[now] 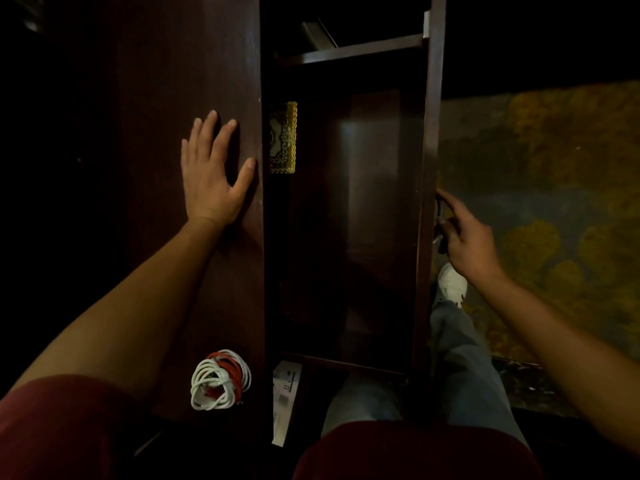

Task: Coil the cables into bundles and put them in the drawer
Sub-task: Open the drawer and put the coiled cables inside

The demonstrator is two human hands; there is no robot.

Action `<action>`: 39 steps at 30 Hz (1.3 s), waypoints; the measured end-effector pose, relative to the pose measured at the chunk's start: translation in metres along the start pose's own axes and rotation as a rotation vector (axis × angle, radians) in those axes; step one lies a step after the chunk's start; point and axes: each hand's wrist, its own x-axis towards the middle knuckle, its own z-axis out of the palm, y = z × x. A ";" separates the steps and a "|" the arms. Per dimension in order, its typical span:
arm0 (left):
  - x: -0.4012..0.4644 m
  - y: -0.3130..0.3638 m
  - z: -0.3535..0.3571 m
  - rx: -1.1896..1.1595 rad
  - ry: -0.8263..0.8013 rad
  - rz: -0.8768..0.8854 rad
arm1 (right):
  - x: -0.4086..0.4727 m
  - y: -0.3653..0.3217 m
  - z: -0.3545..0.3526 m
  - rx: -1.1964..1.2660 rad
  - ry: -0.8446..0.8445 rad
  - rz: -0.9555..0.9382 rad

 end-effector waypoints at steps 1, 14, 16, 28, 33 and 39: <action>0.000 0.000 0.000 0.001 -0.002 0.000 | 0.000 0.000 0.000 -0.003 0.007 -0.002; 0.000 0.001 -0.003 -0.004 -0.044 0.006 | -0.009 -0.025 -0.017 -0.142 0.124 0.052; 0.000 0.004 -0.011 -0.025 -0.073 -0.001 | -0.015 -0.044 -0.024 -0.276 0.199 -0.043; -0.148 -0.026 -0.084 0.087 0.093 -0.108 | -0.067 -0.179 0.039 -0.580 0.285 -0.704; -0.234 -0.053 -0.081 0.122 -0.001 -0.340 | -0.093 -0.188 0.104 -0.595 0.076 -0.718; -0.300 -0.064 -0.065 0.038 -0.100 -0.484 | -0.135 -0.183 0.165 -0.617 -0.204 -0.727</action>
